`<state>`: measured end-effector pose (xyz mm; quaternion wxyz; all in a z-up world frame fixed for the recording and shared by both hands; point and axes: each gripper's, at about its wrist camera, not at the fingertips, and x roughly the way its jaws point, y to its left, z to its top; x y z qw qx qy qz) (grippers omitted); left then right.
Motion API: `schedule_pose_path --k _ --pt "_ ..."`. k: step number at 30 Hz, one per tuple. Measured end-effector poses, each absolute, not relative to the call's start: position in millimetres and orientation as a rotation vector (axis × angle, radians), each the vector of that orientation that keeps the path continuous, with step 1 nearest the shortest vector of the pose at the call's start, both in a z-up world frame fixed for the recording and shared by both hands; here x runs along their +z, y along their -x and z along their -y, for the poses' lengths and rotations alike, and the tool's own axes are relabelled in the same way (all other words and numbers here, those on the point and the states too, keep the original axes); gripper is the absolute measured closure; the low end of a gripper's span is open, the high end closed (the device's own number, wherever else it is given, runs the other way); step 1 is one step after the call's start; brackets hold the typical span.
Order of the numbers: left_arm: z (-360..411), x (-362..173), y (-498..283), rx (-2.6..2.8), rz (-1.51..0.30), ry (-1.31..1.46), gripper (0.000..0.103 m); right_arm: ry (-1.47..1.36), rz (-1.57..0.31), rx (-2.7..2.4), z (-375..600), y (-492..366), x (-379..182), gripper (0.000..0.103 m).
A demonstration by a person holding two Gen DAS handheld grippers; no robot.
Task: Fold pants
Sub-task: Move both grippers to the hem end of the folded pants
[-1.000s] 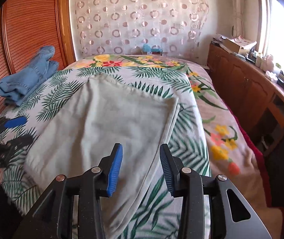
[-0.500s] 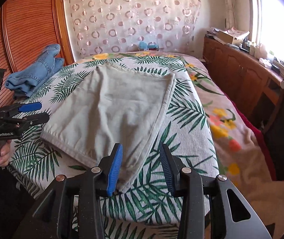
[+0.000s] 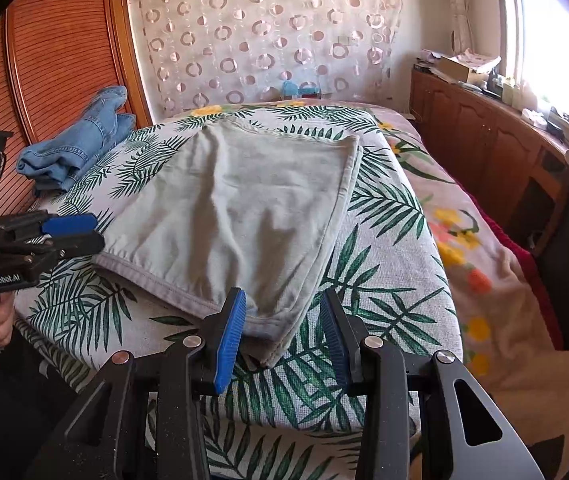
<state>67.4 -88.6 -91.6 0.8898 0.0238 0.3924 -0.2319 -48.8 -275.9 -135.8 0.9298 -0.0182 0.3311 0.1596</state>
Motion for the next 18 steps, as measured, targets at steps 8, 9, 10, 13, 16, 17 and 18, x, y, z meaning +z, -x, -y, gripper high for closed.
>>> schedule_pose_path --k 8,9,10,13,16,17,18 --pt "96.6 -98.8 -64.4 -0.5 -0.844 -0.033 0.056 0.044 -0.675 0.321 274.1 47.9 -138.2 0.063" --pt "97.8 -98.9 -63.6 -0.503 -0.844 -0.031 0.059 0.044 -0.677 0.321 273.9 47.8 -138.9 0.063" --pt "98.8 -99.0 -62.0 -0.508 -0.843 -0.031 0.06 0.044 -0.679 0.321 273.3 47.5 -139.2 0.063" --pt "100.8 -99.3 -61.1 -0.517 -0.842 -0.032 0.063 0.045 -0.686 0.319 271.8 46.5 -140.9 0.063" --pt "102.6 -99.4 -59.9 -0.522 -0.84 -0.033 0.065 0.043 -0.69 0.315 271.5 45.5 -142.5 0.063" --pt "102.4 -99.5 -60.0 -0.522 -0.84 -0.032 0.065 0.041 -0.693 0.314 271.8 44.7 -143.1 0.063" --pt "102.3 -99.8 -60.0 -0.523 -0.84 -0.03 0.065 0.04 -0.696 0.313 271.6 44.1 -143.9 0.063"
